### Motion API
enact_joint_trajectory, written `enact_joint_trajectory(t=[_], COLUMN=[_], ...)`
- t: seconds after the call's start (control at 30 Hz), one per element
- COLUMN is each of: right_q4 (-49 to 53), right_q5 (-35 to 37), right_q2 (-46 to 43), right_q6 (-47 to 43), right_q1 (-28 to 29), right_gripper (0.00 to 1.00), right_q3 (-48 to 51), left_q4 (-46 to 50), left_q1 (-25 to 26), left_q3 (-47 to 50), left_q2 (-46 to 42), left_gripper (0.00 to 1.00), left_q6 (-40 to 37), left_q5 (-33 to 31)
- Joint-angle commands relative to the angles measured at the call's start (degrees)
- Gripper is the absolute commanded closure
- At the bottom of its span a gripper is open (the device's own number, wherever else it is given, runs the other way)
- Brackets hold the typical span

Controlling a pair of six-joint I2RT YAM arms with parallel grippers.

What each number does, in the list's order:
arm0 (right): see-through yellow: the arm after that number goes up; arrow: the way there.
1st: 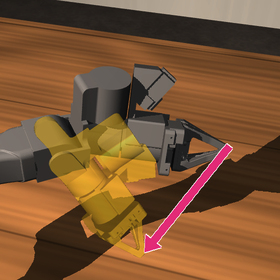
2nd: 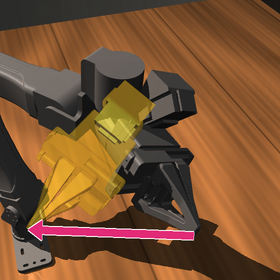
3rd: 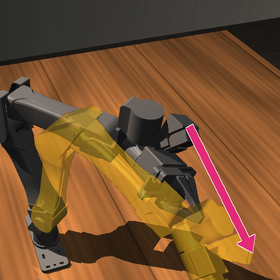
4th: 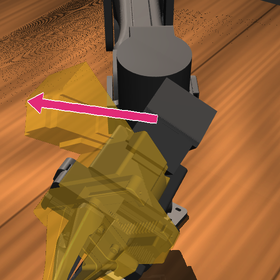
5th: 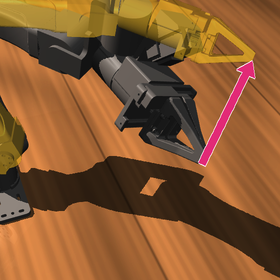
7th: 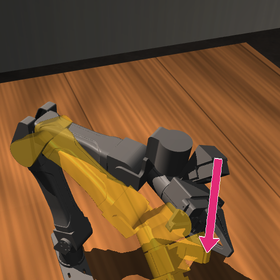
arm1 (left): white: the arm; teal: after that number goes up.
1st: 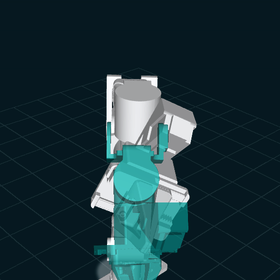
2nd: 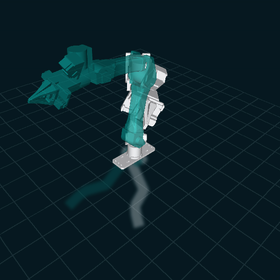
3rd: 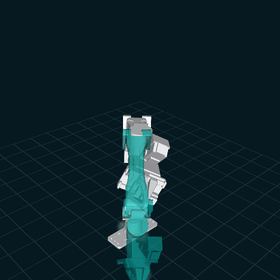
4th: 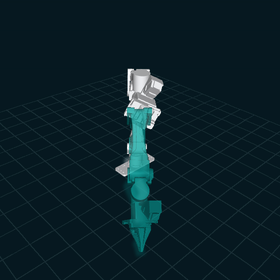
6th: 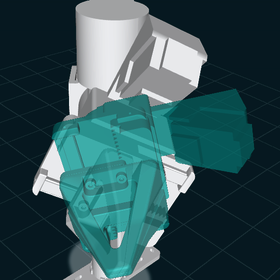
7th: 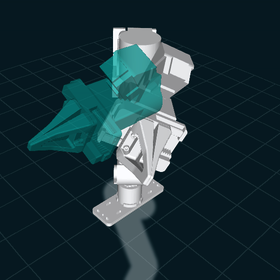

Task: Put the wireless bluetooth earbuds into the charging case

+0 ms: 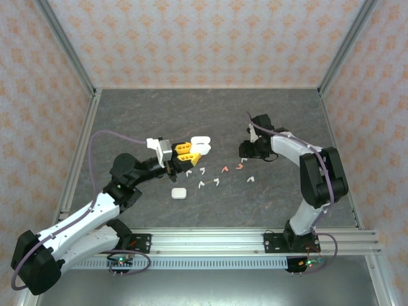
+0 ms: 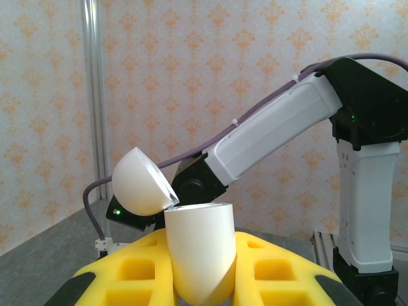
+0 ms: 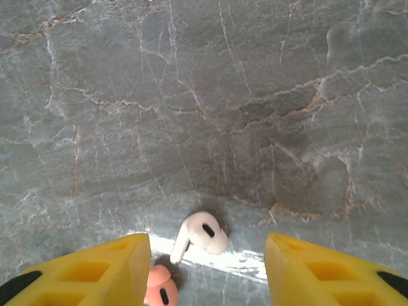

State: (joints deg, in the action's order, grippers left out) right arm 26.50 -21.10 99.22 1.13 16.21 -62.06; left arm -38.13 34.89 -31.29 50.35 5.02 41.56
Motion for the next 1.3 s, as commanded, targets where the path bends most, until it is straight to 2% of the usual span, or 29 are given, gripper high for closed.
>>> enact_joint_trajectory(t=[0.0, 0.23, 0.43, 0.77, 1.27], right_q4=[-1.1, -0.5, 2.1, 4.9, 5.8], right_q5=[-1.0, -3.9, -3.5, -3.9, -5.2], right_q2=[2.4, 6.1, 7.6, 7.3, 7.5], right_q6=[-1.6, -1.4, -1.8, -2.9, -3.7], right_q1=[-0.1, -0.1, -0.1, -0.1, -0.1], right_gripper=[0.5, 0.52, 0.54, 0.59, 0.76], right_q3=[-2.8, -4.8, -5.2, -4.3, -3.9], left_q4=[-1.9, -0.7, 0.7, 1.3, 1.8], left_q1=[0.4, 0.4, 0.4, 0.4, 0.4], left_q3=[-1.1, -1.5, -2.1, -2.8, -3.7], left_q2=[-1.1, -0.9, -0.6, 0.2, 1.2], left_gripper=[1.0, 1.0, 1.0, 1.0, 1.0], left_q6=[0.6, 0.3, -0.4, -0.5, -0.3], left_q5=[1.0, 0.9, 0.9, 0.9, 0.8])
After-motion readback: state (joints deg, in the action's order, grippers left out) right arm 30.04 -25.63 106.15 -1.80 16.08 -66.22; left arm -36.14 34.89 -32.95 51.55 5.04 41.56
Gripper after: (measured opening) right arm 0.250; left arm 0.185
